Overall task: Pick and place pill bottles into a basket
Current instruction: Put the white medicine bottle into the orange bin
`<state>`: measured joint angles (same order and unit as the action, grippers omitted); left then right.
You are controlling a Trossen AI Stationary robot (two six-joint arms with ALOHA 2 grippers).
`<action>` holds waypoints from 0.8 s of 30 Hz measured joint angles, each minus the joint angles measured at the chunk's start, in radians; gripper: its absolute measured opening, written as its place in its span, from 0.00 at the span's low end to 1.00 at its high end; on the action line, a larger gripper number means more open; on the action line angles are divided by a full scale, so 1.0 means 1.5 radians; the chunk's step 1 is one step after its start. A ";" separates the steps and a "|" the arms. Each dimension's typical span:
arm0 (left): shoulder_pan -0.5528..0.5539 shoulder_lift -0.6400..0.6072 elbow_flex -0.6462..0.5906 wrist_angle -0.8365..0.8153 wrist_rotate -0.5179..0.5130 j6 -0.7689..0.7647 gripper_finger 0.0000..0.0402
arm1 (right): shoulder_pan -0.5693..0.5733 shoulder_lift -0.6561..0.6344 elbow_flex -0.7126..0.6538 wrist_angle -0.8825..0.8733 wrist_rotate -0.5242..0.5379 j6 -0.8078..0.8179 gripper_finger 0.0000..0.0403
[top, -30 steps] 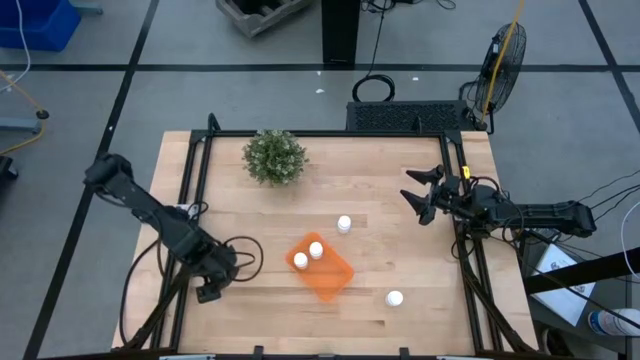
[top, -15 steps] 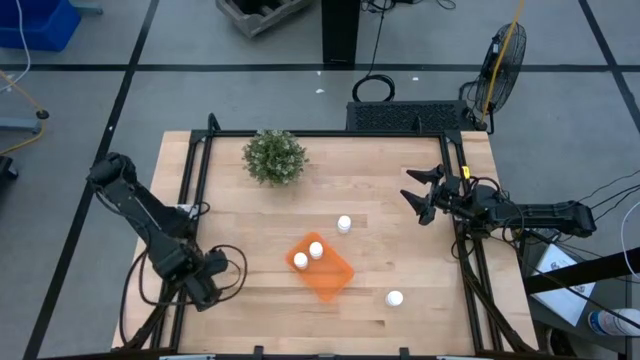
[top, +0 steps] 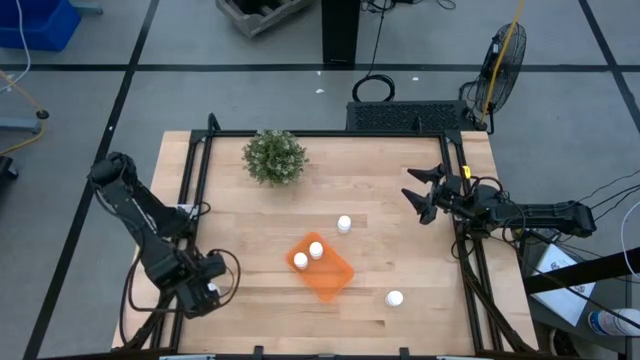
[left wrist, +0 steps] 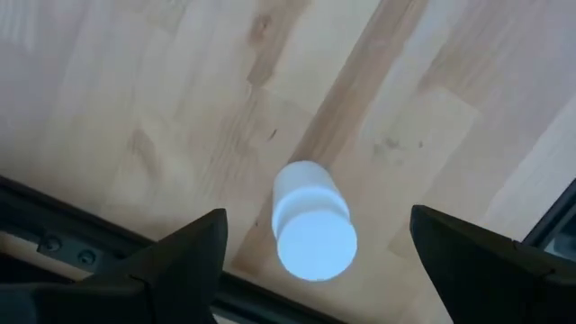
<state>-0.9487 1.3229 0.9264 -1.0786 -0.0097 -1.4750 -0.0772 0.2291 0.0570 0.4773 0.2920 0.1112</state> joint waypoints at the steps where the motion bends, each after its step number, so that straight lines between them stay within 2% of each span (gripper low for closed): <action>1: -0.003 0.003 0.000 0.000 0.000 -0.004 0.87 | 0.000 0.000 0.000 0.001 0.000 0.000 0.81; 15: -0.024 0.087 0.000 0.042 0.036 -0.001 0.87 | 0.000 0.000 0.000 0.014 0.000 0.000 0.81; 24: -0.050 0.088 0.000 0.039 0.001 -0.031 0.87 | 0.000 0.000 0.000 0.013 -0.001 0.000 0.81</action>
<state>-1.0241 1.4555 0.9264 -1.0196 -0.0083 -1.5211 -0.0770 0.2293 0.0570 0.4974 0.2909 0.1108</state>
